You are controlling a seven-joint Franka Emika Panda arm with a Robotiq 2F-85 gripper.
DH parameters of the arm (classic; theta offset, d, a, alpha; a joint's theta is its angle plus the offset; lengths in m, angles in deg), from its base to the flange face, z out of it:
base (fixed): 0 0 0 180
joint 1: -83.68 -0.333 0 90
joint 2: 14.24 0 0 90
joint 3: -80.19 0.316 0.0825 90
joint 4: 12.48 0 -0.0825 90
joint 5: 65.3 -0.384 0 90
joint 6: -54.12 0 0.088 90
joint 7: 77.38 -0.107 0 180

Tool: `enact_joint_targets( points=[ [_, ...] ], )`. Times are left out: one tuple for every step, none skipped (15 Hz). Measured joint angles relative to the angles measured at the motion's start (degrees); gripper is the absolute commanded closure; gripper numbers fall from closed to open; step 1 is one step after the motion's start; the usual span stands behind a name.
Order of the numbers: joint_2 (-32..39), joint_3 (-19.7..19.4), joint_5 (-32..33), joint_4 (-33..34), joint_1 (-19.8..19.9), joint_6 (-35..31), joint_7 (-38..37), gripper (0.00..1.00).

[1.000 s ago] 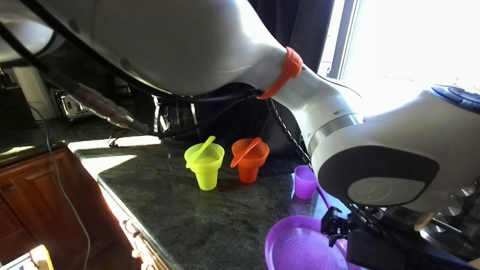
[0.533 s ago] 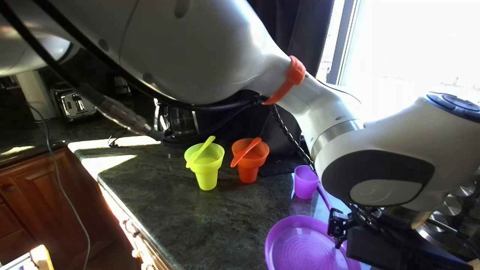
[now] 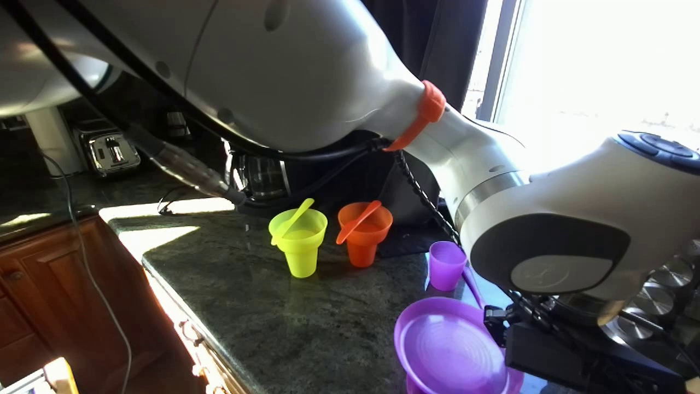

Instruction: Unstack the purple items.

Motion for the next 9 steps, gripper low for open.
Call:
enact_joint_targets(
  points=[
    [0.01, 0.14, -0.04, 0.18, 0.02, 0.14, -0.07, 0.99],
    [-0.01, 0.27, -0.04, 0.50, 0.02, 0.54, -0.19, 0.99],
    [-0.04, 0.40, -0.07, 0.72, 0.02, 0.95, -0.28, 1.00],
    [-0.09, 0.53, -0.14, 1.03, 0.07, 1.68, -0.32, 0.99],
    [-0.12, 0.64, -0.20, 1.46, 0.13, 2.60, -0.32, 0.99],
    [-0.15, 0.81, -0.34, 1.90, 0.30, 3.61, -0.32, 0.99],
    [-0.17, 0.95, -0.60, 2.29, 0.49, 4.61, -0.32, 0.99],
    [-0.19, 1.06, -1.00, 2.65, 0.70, 5.45, -0.31, 0.99],
    [-0.19, 1.16, -1.47, 3.04, 0.92, 6.36, -0.21, 0.99]
  ],
)
